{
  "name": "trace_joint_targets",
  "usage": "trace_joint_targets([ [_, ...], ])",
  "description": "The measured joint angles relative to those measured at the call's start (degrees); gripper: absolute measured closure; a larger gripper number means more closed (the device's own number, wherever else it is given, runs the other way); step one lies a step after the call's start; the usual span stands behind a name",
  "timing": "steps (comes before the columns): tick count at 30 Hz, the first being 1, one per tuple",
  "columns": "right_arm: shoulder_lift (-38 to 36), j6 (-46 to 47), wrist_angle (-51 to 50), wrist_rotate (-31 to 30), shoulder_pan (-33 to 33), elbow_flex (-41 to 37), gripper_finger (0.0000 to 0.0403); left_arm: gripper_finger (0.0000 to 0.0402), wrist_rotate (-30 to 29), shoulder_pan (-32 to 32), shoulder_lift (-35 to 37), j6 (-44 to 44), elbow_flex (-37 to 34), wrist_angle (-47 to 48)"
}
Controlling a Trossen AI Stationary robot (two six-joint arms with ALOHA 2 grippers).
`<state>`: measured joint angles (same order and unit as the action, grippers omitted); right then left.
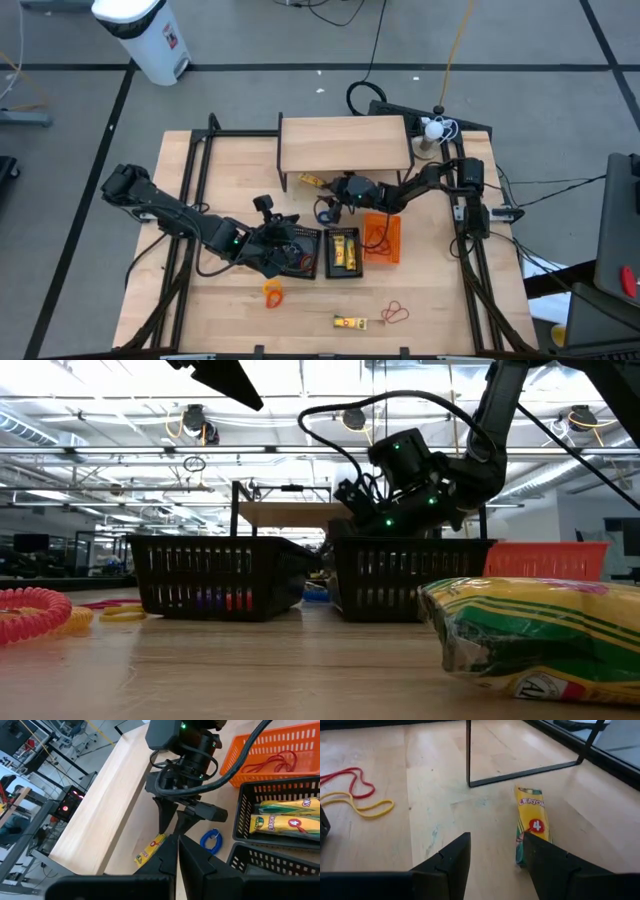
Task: Pick & Place Office Desk Supplies
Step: Put the crayon box into the right black basket
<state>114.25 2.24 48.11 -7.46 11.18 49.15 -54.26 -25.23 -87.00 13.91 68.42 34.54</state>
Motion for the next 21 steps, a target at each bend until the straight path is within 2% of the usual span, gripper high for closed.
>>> trace_joint_targets([
  [5,0.0,1.5,-5.1,0.0,0.3,0.0,0.0232,0.0382,0.0,0.0,0.0,0.0,0.0,0.0],
  [11,0.0,3.1,-4.6,-0.1,1.1,-0.8,0.0217,0.0382,0.3,0.0,0.0,0.0,0.0,0.0],
  [21,0.0,6.1,-3.2,0.0,3.4,-2.7,0.0117,0.0382,0.4,0.0,0.0,0.0,0.0,0.0],
])
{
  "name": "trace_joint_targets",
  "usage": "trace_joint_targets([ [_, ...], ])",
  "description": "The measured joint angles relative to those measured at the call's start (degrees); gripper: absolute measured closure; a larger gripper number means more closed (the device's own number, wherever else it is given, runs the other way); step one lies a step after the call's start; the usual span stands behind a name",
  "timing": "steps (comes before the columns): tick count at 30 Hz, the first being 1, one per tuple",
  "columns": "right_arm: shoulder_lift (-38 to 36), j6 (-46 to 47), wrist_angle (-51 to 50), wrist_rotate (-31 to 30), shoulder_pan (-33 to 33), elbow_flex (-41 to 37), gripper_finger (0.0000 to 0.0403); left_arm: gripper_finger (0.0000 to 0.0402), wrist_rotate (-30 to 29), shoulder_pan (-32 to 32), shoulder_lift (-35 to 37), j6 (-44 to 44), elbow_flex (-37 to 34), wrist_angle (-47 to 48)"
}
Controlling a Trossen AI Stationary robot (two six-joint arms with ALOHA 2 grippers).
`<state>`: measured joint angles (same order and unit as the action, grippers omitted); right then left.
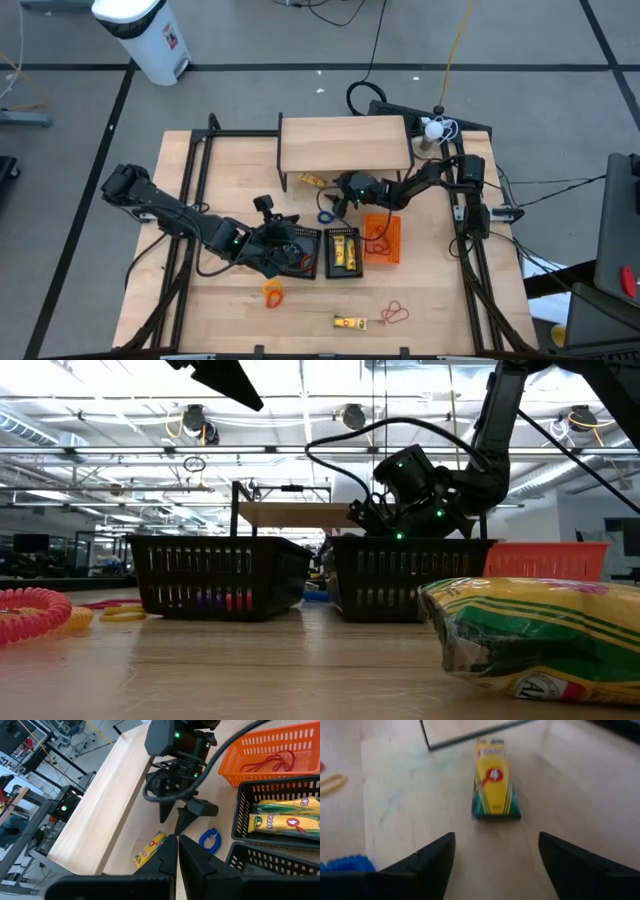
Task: Pick & Place Office Desk Supplies
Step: Put the crayon box into the right black basket
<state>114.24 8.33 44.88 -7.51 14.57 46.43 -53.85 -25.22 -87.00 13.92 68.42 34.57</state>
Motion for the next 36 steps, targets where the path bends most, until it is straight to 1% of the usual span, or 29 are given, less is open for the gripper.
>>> trace_joint_targets([
  [3,0.0,-0.7,2.4,0.0,0.1,-0.4,0.0095,0.0382,0.0,0.0,0.0,0.0,0.0,0.0],
  [6,0.0,-1.6,4.0,-0.1,0.1,-0.4,0.0089,0.0382,0.0,0.0,0.0,0.0,0.0,0.0],
  [15,0.0,-1.7,4.6,0.0,0.1,-0.4,0.01,0.0382,0.0,0.0,0.0,0.0,0.0,0.0],
  [36,0.0,-1.7,1.9,0.3,-0.1,-0.4,0.0103,0.0382,0.0,0.0,0.0,0.0,0.0,0.0],
])
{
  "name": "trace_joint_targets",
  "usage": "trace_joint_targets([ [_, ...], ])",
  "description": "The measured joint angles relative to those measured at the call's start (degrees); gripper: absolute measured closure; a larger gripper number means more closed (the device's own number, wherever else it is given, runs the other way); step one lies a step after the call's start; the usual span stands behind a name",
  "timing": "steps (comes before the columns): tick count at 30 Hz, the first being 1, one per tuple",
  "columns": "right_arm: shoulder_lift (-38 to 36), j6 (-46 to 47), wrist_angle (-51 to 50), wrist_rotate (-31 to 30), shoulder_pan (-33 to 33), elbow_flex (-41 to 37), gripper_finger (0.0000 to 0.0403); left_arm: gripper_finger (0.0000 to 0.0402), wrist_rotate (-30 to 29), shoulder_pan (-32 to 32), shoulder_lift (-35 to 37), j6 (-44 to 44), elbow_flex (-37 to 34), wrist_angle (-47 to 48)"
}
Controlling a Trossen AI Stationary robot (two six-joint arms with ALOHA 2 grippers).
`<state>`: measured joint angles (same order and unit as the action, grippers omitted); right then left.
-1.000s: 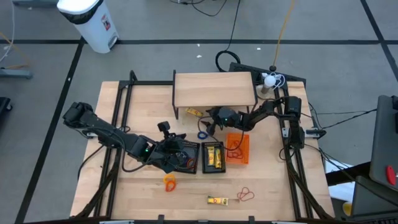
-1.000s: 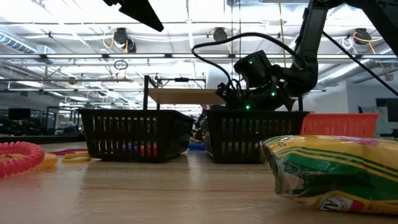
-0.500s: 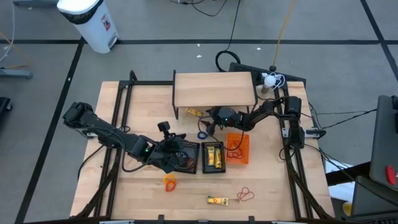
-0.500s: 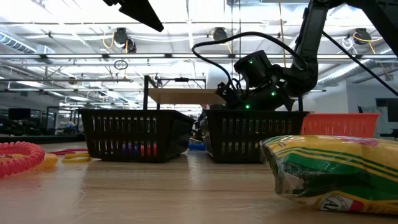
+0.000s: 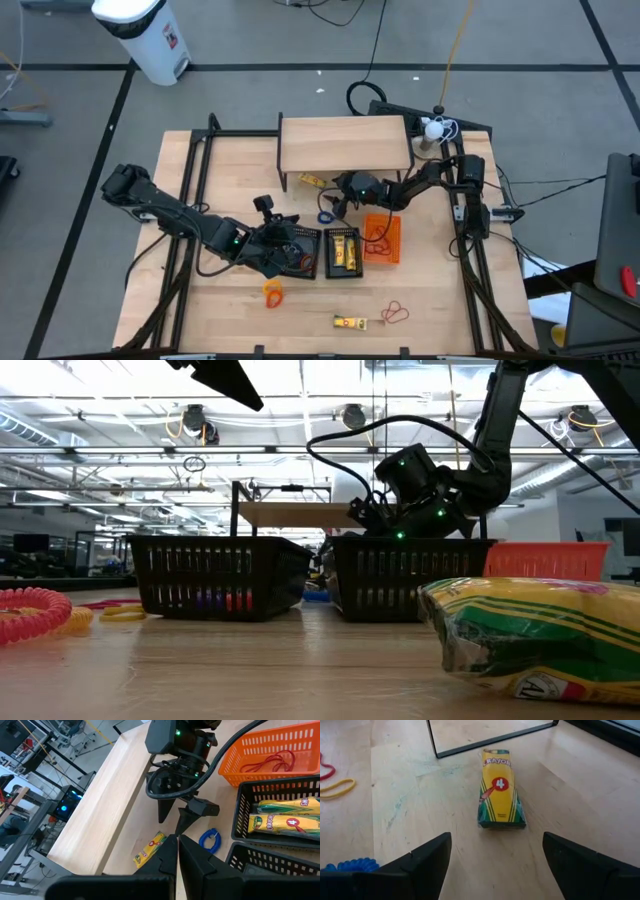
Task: Pick & Place Office Desk Supplies
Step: Put the crayon box into the right black basket
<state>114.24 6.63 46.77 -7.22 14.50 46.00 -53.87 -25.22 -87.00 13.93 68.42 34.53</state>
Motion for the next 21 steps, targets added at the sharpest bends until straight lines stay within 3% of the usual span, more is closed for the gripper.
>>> trace_joint_targets([
  [17,0.0,-0.8,-0.3,4.7,-0.3,0.0,0.0105,0.0382,0.0,0.0,0.0,-0.2,0.0,-0.1],
  [21,0.0,-1.2,-0.3,-0.4,-0.8,0.0,0.0106,0.0382,0.0,0.0,0.0,-0.2,0.0,-0.1],
])
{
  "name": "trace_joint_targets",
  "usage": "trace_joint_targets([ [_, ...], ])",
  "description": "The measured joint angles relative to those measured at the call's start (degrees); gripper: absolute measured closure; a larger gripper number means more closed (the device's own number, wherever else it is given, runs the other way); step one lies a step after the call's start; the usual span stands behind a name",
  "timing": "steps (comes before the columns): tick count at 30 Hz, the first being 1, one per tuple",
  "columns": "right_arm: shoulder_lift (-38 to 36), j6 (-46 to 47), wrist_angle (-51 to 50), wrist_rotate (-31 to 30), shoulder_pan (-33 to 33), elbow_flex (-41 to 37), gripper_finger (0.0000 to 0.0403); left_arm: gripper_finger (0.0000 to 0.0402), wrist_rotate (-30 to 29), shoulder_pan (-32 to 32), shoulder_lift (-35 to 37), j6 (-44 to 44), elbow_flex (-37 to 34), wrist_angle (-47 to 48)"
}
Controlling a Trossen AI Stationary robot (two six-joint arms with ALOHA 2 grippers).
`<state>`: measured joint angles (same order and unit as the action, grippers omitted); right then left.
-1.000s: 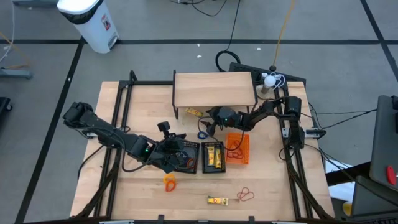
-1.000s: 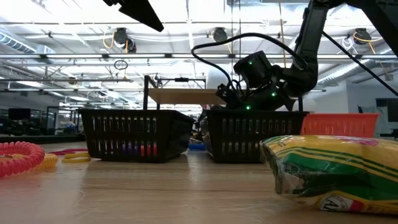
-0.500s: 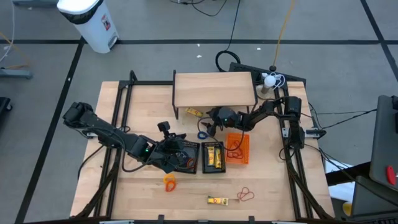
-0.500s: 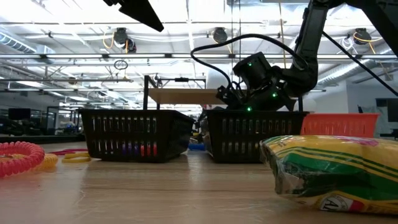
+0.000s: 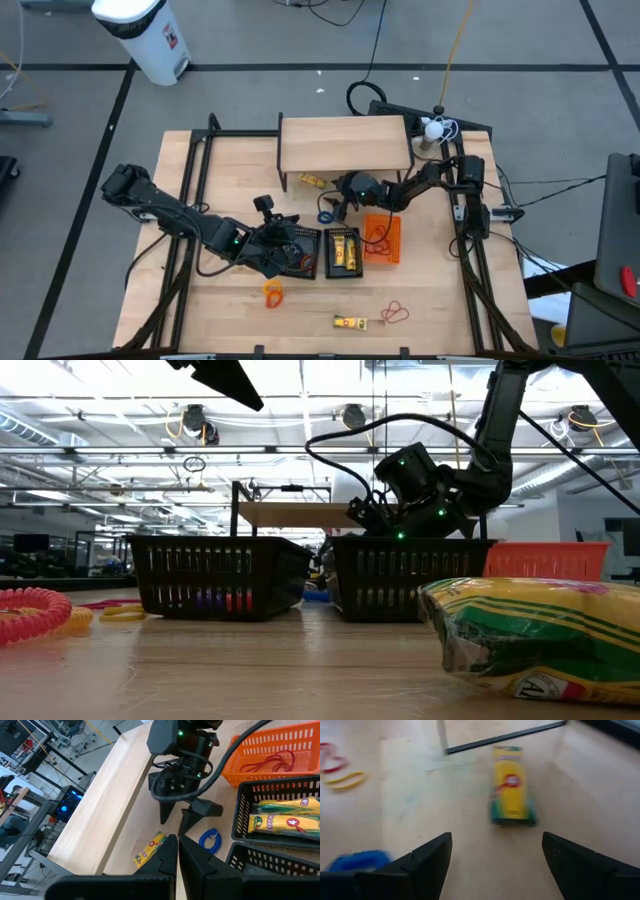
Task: Pick & Place Office Desk Supplies
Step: Put the crayon box into the right black basket
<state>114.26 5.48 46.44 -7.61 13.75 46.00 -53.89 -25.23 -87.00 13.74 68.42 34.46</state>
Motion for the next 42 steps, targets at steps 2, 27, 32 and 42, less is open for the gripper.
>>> trace_joint_targets([
  [2,0.0,-0.2,0.0,0.3,-0.1,0.0,0.0106,0.0382,0.0,0.0,0.0,0.0,0.0,0.0],
  [27,9.8,1.5,2.7,3.2,-0.7,7.7,0.0106,0.0382,0.0,0.0,0.0,-0.1,0.0,0.0],
  [32,9.7,0.7,1.3,-0.1,-1.6,8.2,0.0106,0.0382,0.8,0.0,0.0,-0.1,0.0,0.5],
  [42,9.0,2.3,0.6,-7.4,-2.0,8.1,0.0106,0.0382,2.7,0.0,0.0,0.3,0.0,0.3],
])
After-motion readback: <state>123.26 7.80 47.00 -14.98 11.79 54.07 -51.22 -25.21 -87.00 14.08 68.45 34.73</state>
